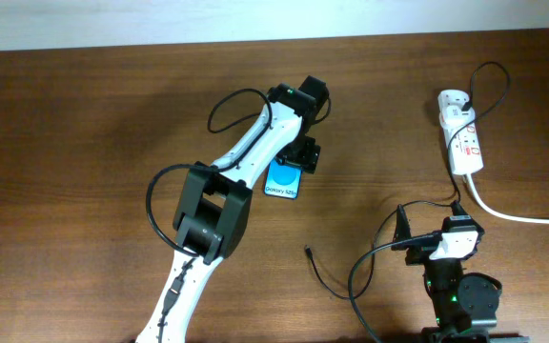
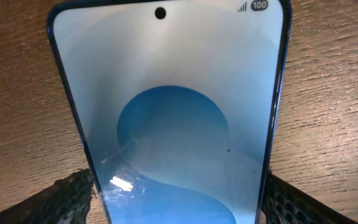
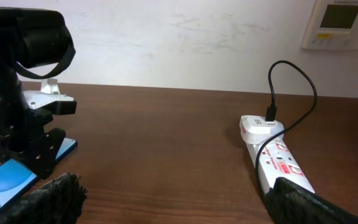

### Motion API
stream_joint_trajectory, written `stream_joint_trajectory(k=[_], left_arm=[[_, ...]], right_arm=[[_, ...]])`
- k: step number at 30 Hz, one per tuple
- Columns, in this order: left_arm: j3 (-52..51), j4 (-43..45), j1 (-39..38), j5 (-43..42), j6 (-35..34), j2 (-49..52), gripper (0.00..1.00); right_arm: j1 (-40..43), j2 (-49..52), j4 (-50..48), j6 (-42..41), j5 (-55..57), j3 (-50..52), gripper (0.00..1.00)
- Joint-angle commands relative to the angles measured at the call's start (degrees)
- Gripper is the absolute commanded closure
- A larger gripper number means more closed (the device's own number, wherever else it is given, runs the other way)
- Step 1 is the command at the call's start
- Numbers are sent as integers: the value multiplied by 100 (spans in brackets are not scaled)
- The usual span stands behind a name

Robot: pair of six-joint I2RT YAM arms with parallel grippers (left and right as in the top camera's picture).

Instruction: Plug charger to phone and switch on socket

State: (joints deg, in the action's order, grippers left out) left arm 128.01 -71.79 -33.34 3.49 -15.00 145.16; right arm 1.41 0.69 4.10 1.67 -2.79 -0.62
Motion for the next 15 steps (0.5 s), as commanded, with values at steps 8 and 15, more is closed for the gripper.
stream_joint_trajectory(k=[8, 15], left_arm=[[-46, 17, 50, 35, -76, 251, 5], [-46, 15, 94, -358, -76, 332, 4]], right_arm=[[11, -37, 35, -44, 31, 31, 2], [11, -37, 35, -44, 28, 31, 2]])
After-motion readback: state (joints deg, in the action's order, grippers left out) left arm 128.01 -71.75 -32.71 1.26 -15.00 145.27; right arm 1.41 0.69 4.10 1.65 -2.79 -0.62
